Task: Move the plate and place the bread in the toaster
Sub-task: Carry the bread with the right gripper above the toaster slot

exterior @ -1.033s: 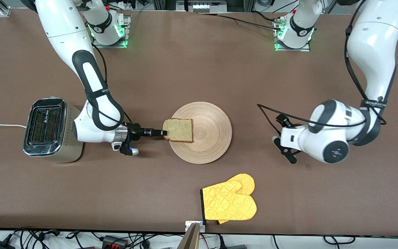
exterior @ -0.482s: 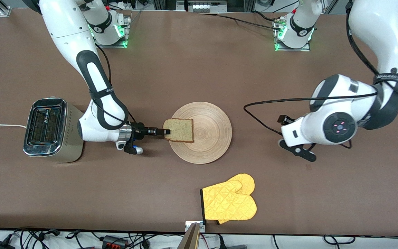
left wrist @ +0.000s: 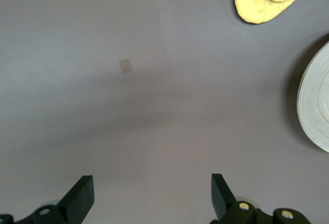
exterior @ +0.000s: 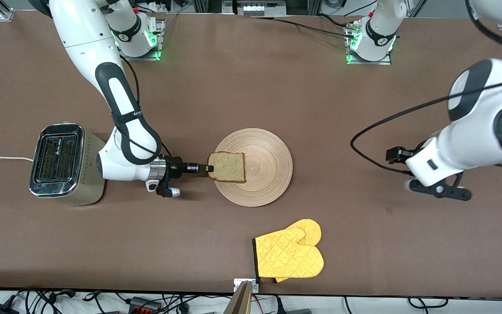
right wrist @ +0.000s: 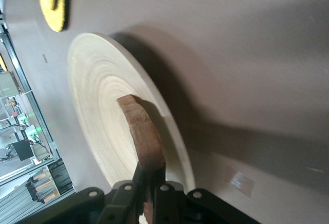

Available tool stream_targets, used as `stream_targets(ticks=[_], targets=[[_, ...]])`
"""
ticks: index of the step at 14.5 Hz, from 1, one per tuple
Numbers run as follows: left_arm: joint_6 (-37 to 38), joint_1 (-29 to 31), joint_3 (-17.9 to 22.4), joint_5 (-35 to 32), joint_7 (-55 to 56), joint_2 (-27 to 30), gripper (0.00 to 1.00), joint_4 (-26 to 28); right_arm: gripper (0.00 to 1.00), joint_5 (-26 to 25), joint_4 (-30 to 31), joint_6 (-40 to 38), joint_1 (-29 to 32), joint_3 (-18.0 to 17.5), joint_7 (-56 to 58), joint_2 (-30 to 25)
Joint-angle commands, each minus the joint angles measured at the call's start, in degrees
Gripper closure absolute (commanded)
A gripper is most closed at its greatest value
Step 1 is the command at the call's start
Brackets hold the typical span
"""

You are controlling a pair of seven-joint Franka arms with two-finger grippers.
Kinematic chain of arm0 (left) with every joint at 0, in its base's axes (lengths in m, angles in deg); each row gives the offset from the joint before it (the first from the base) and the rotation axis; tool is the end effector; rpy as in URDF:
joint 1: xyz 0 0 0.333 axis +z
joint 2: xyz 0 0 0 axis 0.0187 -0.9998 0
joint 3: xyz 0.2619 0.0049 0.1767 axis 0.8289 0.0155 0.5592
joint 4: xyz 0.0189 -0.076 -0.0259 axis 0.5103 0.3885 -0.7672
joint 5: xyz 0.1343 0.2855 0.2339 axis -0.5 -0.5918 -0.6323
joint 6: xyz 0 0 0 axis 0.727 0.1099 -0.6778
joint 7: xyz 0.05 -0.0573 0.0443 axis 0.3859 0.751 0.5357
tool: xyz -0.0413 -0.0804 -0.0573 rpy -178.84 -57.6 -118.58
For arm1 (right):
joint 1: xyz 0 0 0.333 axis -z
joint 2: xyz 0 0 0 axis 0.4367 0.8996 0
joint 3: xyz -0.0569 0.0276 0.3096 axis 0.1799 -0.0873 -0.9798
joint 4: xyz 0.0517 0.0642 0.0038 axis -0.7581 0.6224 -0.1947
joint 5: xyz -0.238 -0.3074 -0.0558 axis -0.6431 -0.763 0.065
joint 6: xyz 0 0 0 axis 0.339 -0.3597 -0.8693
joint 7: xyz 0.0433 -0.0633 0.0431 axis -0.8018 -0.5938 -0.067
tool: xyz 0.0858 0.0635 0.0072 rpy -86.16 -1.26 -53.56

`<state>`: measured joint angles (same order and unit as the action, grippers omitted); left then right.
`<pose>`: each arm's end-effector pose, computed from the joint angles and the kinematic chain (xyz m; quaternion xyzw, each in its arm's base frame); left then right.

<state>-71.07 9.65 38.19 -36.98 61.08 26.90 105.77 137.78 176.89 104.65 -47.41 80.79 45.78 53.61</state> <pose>0.6662 -0.1046 0.5179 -0.9936 0.0802 0.0725 0.0336 0.6311 0.2513 0.1892 -0.9038 0.0574 0.1076 0.4102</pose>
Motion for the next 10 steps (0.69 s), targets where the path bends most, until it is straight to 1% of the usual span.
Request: stream_targets(ticks=[1,2,3,4,6,7,8,9,10], targets=[[4.67,0.53,0.19,-1.05,1.92,3.95,0.0,0.55,1.0,-5.77,-3.17,-0.46,0.33,0.56,-1.63,-0.93],[4.25,0.53,1.15,-0.53,2.62,6.83,0.0,1.6,1.0,-10.17,-4.32,-0.81,0.51,0.56,-4.35,-1.2],[4.24,0.36,3.16,0.61,3.06,8.69,0.0,2.56,1.0,-13.87,-5.37,-1.95,0.6,0.56,-6.64,-2.07],[4.42,0.36,5.7,5.14,2.72,10.97,0.0,3.88,1.0,-17.38,-6.25,-3.35,0.51,0.65,-9.36,-3.04],[3.81,-1.39,13.34,12.8,1.32,16.15,0.0,8.79,1.0,-22.67,-6.96,-4.06,0.95,0.99,-14.54,-4.97],[2.67,-4.18,17.55,13.96,-1.21,18.96,0.0,12.47,1.0,-24.96,-6.97,-4.85,1.04,1.61,-15.61,-6.37],[-0.3,-6.82,21.77,14.15,-3.24,22.47,0.0,16.85,1.0,-27.59,-7.23,-7.12,1.13,3.18,-16.49,-7.87],[-3.11,-7.81,23.46,14.24,-3.52,25.29,0.0,20.9,1.0,-29.88,-7.49,-9.84,1.13,5.37,-17.29,-9.45],[-5.31,-7.82,23.57,14.24,-3.52,27.93,0.0,24.42,1.0,-31.99,-7.49,-11.96,1.13,7.05,-17.29,-11.12]])
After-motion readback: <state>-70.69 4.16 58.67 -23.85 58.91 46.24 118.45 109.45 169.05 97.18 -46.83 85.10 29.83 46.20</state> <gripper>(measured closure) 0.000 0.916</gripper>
